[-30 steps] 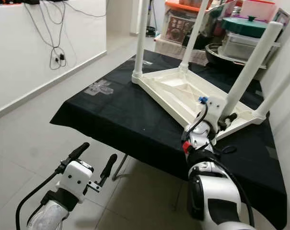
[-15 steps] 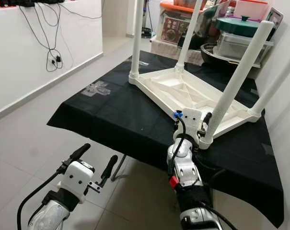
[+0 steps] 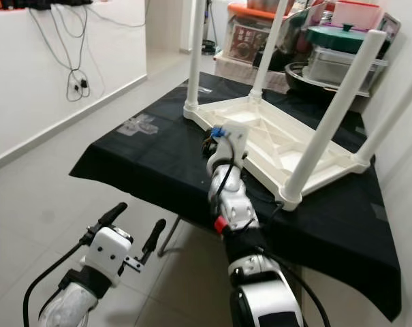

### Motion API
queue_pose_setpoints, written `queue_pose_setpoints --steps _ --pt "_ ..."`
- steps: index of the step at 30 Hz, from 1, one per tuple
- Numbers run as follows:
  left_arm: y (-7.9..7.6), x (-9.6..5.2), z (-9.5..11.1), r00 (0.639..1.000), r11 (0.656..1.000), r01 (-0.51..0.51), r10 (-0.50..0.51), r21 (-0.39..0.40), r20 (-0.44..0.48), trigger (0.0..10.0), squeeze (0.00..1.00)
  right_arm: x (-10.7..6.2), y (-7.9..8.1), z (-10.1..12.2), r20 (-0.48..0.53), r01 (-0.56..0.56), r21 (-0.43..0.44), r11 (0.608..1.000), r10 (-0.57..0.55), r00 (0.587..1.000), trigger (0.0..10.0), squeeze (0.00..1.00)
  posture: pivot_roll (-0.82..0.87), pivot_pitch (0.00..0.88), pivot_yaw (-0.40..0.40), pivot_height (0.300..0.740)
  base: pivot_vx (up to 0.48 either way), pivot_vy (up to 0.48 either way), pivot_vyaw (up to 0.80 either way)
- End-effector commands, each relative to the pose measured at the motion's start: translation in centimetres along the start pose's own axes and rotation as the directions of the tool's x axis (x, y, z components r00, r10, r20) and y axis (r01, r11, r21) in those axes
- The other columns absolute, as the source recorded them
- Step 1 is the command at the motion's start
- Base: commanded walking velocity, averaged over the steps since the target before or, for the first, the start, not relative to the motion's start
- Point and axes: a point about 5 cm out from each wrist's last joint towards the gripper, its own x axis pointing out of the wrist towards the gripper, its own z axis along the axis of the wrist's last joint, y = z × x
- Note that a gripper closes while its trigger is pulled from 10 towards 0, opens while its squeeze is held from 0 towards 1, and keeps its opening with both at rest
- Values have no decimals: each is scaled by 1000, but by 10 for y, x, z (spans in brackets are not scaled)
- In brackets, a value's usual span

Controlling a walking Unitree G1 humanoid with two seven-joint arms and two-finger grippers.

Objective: Building children table

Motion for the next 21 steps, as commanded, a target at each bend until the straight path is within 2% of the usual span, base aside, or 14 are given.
queue_pose_setpoints --steps 1,8,13,16,21 --pt "0 1 1 1000 1000 8 -8 -3 -1 10000 0 3 -5 -11 -63 15 0 1000 -15 998 10000 0 71 24 -116 740 0 0 0" --pt "-1 1 3 1000 1000 7 -7 -5 1 10000 0 12 -5 -4 -91 25 7 1000 -24 996 10000 0 73 51 -123 740 0 0 0" --pt "-1 -1 9 1000 1000 2 -2 -13 5 10000 0 22 -13 2 -172 87 33 996 -80 982 10000 0 82 79 -135 740 0 0 0" --pt "-1 -1 12 1000 1000 2 -2 -16 8 10000 0 25 -16 6 -177 95 32 995 -88 980 10000 0 86 92 -137 740 0 0 0" --pt "1 4 22 999 999 -2 3 -34 33 10000 0 32 -17 22 -129 33 25 999 -29 991 10000 0 88 105 -139 740 0 0 0"
